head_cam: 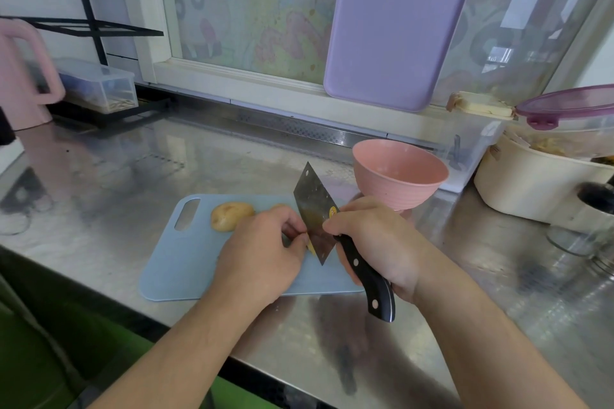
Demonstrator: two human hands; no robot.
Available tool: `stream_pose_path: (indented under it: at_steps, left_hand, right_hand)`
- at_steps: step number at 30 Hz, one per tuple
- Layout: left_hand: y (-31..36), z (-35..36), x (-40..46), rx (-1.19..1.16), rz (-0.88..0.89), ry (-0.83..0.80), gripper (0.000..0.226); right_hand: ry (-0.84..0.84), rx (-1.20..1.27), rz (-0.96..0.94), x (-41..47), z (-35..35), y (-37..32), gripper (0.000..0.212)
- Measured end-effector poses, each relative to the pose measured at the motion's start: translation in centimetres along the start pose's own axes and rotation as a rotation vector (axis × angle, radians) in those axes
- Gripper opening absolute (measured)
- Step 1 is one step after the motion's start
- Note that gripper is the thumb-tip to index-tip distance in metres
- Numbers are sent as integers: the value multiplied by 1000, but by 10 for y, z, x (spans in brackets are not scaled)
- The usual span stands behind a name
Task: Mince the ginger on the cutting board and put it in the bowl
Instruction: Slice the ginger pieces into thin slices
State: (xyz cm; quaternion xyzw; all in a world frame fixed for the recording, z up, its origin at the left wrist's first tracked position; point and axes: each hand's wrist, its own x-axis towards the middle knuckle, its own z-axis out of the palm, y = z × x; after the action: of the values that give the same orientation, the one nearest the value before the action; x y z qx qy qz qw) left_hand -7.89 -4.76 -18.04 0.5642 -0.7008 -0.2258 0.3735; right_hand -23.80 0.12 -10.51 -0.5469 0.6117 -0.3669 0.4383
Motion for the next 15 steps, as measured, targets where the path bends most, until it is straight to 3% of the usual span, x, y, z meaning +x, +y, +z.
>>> stream_pose_path:
  at_steps: [15]
  left_hand:
    - [4, -1, -2, 34, 5, 9, 8]
  right_hand:
    - [10, -196, 0, -5, 3, -5, 17]
